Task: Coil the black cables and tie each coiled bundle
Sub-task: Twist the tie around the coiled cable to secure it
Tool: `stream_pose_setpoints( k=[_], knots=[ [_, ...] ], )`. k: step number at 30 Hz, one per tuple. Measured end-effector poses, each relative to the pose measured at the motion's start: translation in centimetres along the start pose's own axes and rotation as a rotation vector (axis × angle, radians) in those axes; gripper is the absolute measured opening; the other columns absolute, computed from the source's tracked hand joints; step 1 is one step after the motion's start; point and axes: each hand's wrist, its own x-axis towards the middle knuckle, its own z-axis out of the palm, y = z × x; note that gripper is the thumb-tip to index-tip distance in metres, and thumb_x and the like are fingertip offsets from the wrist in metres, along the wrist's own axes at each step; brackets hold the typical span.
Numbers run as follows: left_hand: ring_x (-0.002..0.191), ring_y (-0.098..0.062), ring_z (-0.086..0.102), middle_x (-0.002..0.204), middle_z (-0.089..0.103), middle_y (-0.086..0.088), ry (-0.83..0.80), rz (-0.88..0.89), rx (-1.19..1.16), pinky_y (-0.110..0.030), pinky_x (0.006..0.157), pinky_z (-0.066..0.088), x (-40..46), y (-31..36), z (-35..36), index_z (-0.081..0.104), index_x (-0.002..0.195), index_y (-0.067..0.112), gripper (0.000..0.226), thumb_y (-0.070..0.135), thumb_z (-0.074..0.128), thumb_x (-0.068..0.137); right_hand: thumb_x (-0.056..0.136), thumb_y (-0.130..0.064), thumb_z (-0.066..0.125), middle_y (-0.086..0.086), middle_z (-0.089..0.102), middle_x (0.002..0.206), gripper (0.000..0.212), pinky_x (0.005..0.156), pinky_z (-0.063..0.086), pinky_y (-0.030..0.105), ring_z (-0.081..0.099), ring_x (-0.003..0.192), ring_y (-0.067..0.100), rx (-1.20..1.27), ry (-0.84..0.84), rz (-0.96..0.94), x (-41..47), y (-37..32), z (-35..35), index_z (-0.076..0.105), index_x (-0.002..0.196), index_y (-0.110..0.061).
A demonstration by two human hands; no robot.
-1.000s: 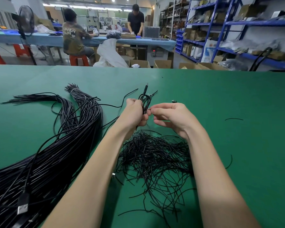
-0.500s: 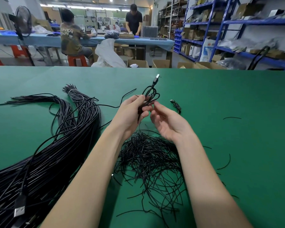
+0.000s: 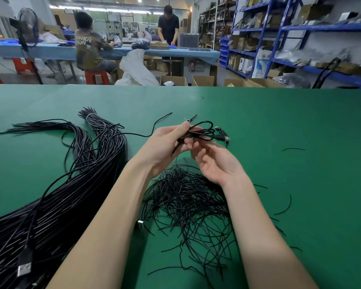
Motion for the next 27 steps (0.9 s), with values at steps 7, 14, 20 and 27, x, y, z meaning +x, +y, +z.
stream_pose_setpoints(
  k=[7,14,20,27],
  knots=[
    [0.065,-0.007,0.058,0.074,0.065,-0.004,-0.052,0.014,0.266,-0.017,0.071,0.056,-0.4,0.0,-0.8,0.073,0.111,-0.001,0.027,0.019,0.059,0.099,0.077,-0.010,0.064,0.006,0.069,0.084,0.019,0.043,0.046,0.010,0.064,0.060,0.006,-0.411,-0.017,-0.076,-1.3,-1.9,-1.0,0.078,0.089,-0.006],
    [0.069,-0.016,0.069,0.075,0.074,-0.010,-0.099,-0.040,0.571,-0.019,0.071,0.057,-0.8,0.9,-1.6,0.081,0.094,0.007,0.014,0.018,0.073,0.090,0.080,-0.029,0.082,-0.008,0.072,0.075,0.013,0.052,0.042,0.014,0.059,0.065,0.000,-1.146,0.058,-0.162,-2.3,-3.9,-1.0,0.075,0.085,-0.018],
    [0.047,-0.012,0.048,0.060,0.070,-0.009,0.187,0.268,1.188,-0.019,0.048,0.040,0.2,0.2,0.0,0.080,0.072,0.014,0.025,0.029,0.072,0.090,0.079,-0.031,0.085,-0.015,0.072,0.065,0.019,0.069,0.053,0.024,0.065,0.065,0.003,-1.534,0.361,-0.642,-0.9,-2.9,1.8,0.073,0.064,-0.033],
    [0.074,-0.012,0.073,0.073,0.077,0.003,0.376,0.304,0.897,-0.031,0.077,0.057,0.4,-0.2,0.1,0.082,0.087,0.020,0.018,0.028,0.068,0.093,0.083,-0.022,0.081,-0.012,0.075,0.068,0.011,0.074,0.064,0.040,0.074,0.065,0.010,-1.236,0.346,-0.850,0.0,-1.0,2.9,0.078,0.074,-0.028]
  ],
)
